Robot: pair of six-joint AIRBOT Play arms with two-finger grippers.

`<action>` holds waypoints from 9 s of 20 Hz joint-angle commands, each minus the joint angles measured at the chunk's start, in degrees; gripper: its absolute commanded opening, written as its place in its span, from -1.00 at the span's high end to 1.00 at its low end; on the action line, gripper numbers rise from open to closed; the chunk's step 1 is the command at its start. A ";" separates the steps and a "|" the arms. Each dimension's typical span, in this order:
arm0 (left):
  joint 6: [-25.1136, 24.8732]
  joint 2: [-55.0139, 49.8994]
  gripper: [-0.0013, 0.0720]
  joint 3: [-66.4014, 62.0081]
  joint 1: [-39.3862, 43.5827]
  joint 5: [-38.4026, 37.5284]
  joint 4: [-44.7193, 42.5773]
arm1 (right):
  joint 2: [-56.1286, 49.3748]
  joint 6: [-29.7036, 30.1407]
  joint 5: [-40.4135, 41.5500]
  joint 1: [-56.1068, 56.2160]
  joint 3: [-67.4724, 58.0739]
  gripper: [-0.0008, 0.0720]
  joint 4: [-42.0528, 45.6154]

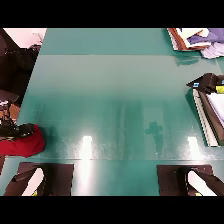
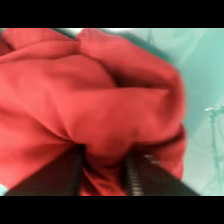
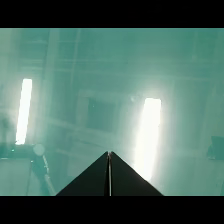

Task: Fold the shirts.

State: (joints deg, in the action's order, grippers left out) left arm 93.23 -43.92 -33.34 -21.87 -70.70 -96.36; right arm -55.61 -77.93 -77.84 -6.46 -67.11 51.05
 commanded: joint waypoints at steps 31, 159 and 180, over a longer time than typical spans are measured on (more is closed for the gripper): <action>-14.75 -34.86 -0.83 -62.05 48.87 -7.65 29.09 | -0.02 -0.04 6.67 0.04 -26.73 0.93 -0.39; -30.47 -33.64 0.89 -23.78 19.19 1.16 42.66 | -10.01 -4.96 2.67 21.44 1.75 0.94 9.01; -29.55 2.95 0.88 -69.53 19.21 7.08 42.97 | -0.48 -4.96 -3.34 10.34 -46.75 0.94 9.14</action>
State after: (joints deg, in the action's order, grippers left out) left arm 63.66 -43.72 -98.43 -2.63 -63.79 -53.63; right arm -56.38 -82.89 -78.37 5.69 -107.35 60.12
